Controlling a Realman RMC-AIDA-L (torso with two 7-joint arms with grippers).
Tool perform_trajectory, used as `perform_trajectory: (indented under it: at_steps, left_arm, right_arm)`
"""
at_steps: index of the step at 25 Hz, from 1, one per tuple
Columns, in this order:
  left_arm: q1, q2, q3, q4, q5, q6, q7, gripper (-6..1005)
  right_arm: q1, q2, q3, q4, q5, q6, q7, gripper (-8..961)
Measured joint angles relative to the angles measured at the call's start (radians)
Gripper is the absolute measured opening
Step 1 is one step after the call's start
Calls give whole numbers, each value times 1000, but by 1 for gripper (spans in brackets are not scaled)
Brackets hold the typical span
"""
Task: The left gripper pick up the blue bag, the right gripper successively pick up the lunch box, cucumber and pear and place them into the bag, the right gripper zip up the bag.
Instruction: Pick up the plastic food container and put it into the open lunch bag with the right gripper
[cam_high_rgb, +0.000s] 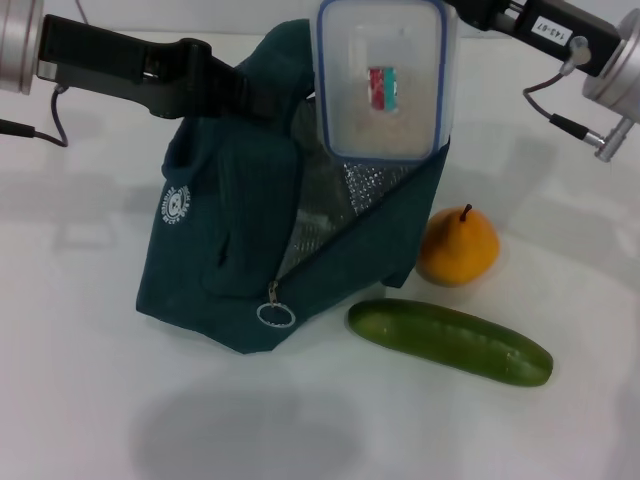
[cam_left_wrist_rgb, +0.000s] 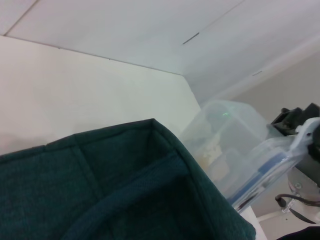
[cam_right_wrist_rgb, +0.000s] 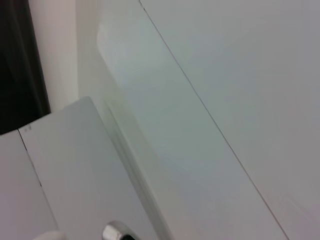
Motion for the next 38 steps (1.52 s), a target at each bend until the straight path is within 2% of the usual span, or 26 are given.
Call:
perform_trajectory:
  at_steps: [14,23,38]
  left_arm:
    - [4,-1,-4,-2,-5,-4,-8,38]
    - [1,7,-4,-49,-33,-4,-8,38]
    - [9,9,-4,-51,-39,-3,-9,38]
  right_arm:
    - [-74,0,-19,7,76,-93,-122,83]
    - [-78,0,-40,8,91,-149,-230,82]
    - [-85,0,-40,2,167,-206,-289,81]
